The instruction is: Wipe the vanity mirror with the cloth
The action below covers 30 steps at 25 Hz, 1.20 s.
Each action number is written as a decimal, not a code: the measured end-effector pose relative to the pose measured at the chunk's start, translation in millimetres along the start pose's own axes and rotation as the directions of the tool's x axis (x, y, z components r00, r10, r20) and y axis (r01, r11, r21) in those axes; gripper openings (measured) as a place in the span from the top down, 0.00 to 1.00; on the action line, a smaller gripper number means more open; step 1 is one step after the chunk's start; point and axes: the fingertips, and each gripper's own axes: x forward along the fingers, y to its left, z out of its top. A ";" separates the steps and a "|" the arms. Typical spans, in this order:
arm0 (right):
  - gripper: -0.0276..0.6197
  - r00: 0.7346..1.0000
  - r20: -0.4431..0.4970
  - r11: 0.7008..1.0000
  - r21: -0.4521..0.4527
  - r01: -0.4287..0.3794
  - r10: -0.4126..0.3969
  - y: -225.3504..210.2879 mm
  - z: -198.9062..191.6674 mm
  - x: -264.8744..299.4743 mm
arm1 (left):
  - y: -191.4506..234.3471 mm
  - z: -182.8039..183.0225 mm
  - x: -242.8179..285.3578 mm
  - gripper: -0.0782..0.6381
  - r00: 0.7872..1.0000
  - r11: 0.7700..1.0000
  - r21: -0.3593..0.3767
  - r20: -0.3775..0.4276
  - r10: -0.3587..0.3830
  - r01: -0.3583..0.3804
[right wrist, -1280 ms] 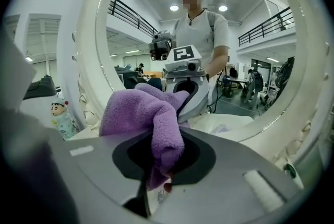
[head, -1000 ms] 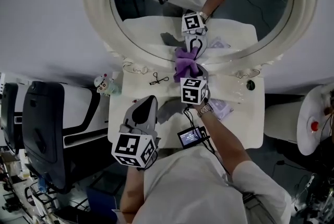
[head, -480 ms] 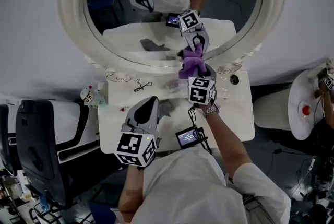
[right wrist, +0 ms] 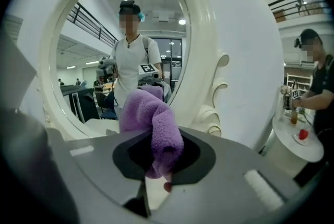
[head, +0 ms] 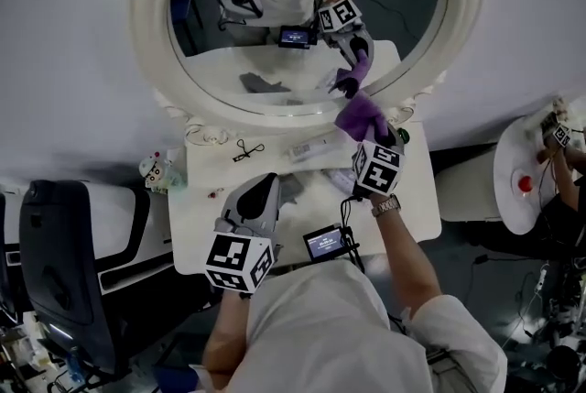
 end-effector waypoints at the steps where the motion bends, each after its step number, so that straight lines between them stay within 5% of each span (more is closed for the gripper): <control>1: 0.87 0.999 0.025 0.999 0.024 -0.025 0.025 0.8 3.4 -11.5 | 1.8 -1.2 -4.7 0.89 1.000 1.000 0.000 0.006 -0.009 0.009; 5: 0.87 0.979 0.149 0.984 0.092 -0.153 0.139 5.0 20.1 -78.0 | 0.6 -15.3 -21.3 0.89 0.997 0.997 -0.017 0.022 -0.076 0.076; 10: 0.87 0.938 0.292 0.967 0.115 -0.229 0.187 10.7 32.4 -185.4 | -10.9 -31.7 -42.5 0.89 0.979 0.981 0.025 0.053 -0.196 0.194; 14: 0.87 0.890 0.394 0.885 0.297 -0.359 0.229 5.6 38.1 -269.8 | -33.9 -39.6 -62.1 0.89 0.956 0.960 0.064 0.090 -0.279 0.274; 16: 0.87 0.873 0.433 0.871 0.314 -0.378 0.223 2.4 44.4 -300.8 | -44.7 -35.4 -74.6 0.89 0.949 0.956 0.084 0.122 -0.289 0.281; 24: 0.87 0.822 0.450 0.875 0.158 -0.458 0.349 15.7 19.1 -375.3 | -94.1 -51.7 -143.9 0.89 0.964 0.986 0.077 0.212 -0.162 0.149; 30: 0.87 0.809 0.410 0.856 0.112 -0.504 0.422 -2.0 -34.6 -431.2 | -140.0 -98.6 -212.4 0.89 0.970 0.997 0.033 0.239 0.055 -0.065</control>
